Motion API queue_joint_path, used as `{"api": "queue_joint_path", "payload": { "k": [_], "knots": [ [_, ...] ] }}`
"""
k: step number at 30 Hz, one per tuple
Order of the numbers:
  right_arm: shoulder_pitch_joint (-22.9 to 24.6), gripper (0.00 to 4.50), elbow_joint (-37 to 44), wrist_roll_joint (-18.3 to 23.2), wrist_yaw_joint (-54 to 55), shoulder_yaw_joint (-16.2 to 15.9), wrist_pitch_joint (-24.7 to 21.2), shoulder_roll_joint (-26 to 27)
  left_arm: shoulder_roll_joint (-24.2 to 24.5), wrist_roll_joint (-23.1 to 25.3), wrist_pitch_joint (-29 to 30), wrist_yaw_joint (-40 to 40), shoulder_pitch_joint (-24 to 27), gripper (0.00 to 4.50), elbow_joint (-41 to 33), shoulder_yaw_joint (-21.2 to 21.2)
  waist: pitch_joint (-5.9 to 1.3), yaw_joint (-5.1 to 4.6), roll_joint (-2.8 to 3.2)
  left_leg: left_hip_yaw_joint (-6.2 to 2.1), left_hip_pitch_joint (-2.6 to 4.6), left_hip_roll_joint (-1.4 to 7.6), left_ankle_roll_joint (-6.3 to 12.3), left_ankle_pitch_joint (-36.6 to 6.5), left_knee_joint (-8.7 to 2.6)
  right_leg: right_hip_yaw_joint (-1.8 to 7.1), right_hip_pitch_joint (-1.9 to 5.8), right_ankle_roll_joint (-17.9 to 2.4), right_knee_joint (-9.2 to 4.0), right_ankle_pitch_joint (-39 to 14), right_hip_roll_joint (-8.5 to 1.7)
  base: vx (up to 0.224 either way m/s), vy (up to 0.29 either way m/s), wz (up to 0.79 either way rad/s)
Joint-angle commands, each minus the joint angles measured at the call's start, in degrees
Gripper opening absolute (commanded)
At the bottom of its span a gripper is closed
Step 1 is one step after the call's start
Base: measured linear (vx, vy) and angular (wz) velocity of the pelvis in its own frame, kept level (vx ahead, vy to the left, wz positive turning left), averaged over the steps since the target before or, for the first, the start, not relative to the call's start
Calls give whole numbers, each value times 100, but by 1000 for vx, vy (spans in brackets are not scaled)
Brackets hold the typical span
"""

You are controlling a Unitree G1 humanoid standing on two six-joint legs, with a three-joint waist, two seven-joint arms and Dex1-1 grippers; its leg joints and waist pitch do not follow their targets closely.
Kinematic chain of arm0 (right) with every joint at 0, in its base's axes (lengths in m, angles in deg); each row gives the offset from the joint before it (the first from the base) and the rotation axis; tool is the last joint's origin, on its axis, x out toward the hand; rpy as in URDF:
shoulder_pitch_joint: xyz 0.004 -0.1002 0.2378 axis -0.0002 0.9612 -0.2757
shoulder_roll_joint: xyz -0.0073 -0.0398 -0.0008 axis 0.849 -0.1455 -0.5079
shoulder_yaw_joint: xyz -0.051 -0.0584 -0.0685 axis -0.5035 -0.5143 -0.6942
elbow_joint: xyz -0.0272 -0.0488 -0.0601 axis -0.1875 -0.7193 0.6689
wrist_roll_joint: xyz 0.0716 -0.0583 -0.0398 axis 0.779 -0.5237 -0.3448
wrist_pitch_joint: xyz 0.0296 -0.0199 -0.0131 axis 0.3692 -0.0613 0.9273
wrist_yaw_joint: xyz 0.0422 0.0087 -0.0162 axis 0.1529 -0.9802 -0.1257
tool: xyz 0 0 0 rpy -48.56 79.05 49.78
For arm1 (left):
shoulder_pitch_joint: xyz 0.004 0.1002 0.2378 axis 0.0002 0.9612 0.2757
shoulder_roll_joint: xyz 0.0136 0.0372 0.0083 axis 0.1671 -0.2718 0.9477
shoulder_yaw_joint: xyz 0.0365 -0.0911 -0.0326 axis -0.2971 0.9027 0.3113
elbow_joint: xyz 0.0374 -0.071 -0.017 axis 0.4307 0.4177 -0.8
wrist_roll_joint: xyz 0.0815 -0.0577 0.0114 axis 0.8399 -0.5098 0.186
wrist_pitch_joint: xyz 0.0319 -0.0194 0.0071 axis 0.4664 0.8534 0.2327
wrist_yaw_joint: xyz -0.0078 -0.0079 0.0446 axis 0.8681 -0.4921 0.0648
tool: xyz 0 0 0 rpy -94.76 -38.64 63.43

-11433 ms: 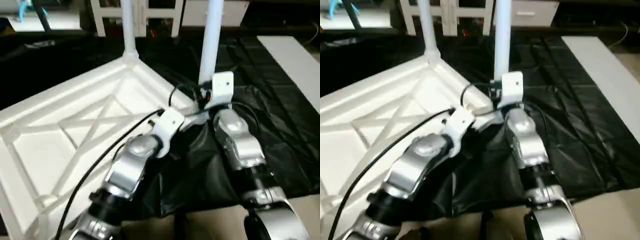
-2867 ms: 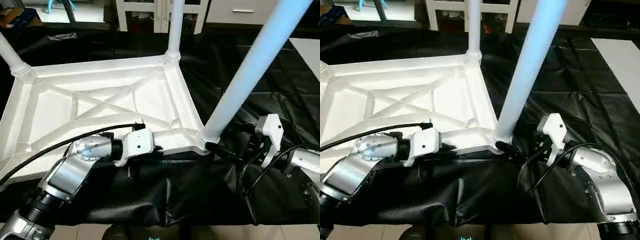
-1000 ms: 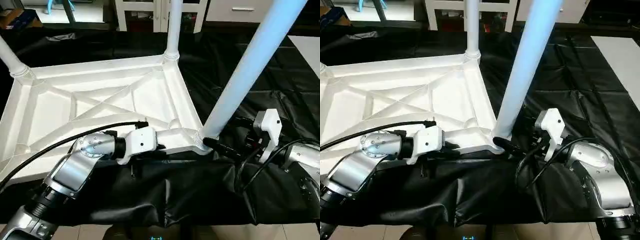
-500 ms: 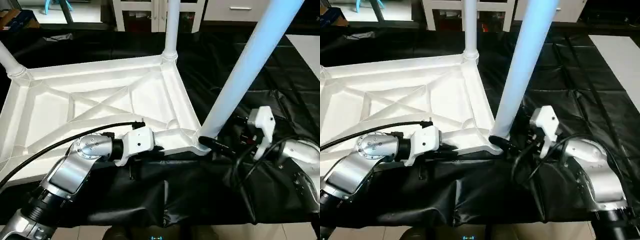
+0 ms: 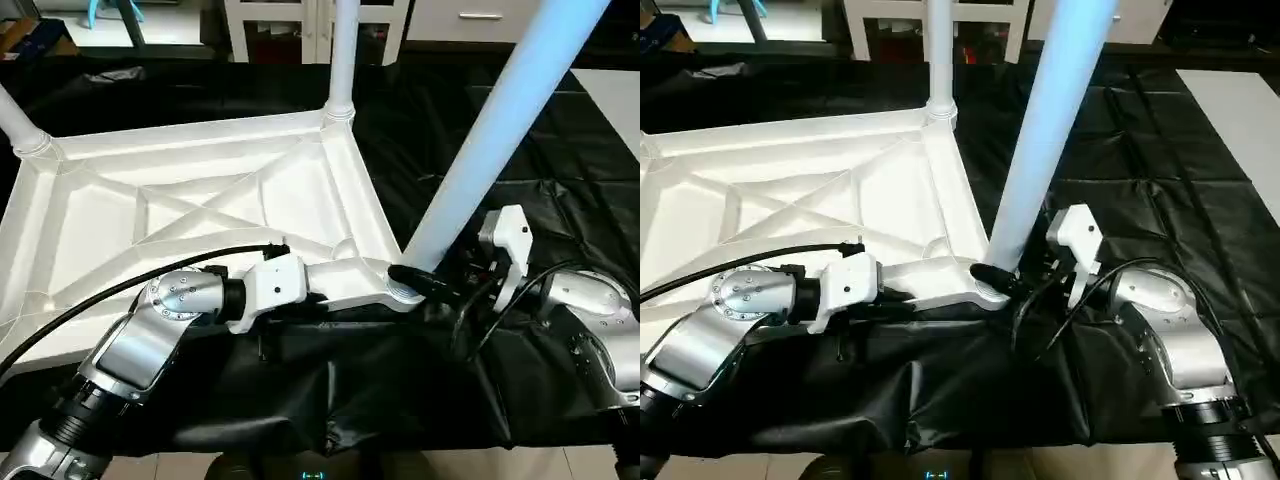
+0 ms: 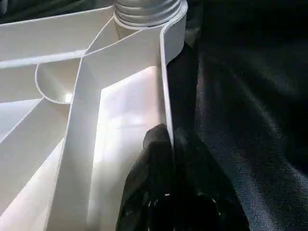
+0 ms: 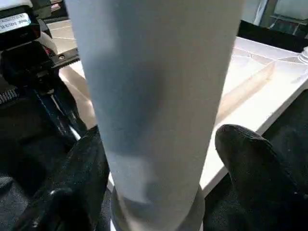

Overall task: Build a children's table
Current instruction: Insert table leg to table base

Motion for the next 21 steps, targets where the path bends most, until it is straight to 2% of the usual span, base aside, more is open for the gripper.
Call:
{"api": "queue_joint_path", "payload": {
  "k": [1, 7, 8, 9, 14, 21],
  "knots": [
    [-24, 334, -36, 43, -91, -11, -49, -29, 105, 102, 124, 162, 227, 0, 124, -273, -380, 4, -63, 79, 18, 34, 817, -432, -340, 171, 387, -1546, -303, -786, -124, 0, 0, 0],
    [38, 290, -38, 106, -311, 24, -118, -165, 155, 26, 86, 270, 269, 0, 76, -262, -383, 2, -52, 76, 14, 32, 863, -371, -336, 167, 394, -1607, -284, -609, -116, 0, 0, 0],
    [38, 268, -39, 106, -314, 24, -119, -166, 155, 26, 86, 270, 268, 0, 76, -262, -381, 2, -55, 76, 14, 32, 869, -365, -336, 167, 394, -1608, -286, -609, -114, 0, 0, 0],
    [37, 268, -47, 103, -334, 23, -122, -177, 159, 27, 87, 274, 267, 0, 76, -264, -372, 6, -38, 75, 13, 33, 865, -374, -338, 168, 390, -1607, -289, -625, -118, 0, 0, 0],
    [4, 225, -104, 87, -435, -3, -134, -202, 183, 25, 98, 290, 263, 0, 62, -280, -374, 5, -46, 76, 20, 38, 833, -436, -342, 169, 386, -1601, -299, -717, -121, 0, 0, 0],
    [-18, 197, -125, 71, -533, -23, -161, -194, 213, 10, 116, 305, 278, 0, 37, -277, -377, 5, -54, 76, 14, 37, 855, -382, -338, 170, 392, -1616, -289, -656, -124, 0, 0, 0]
  ]
}}
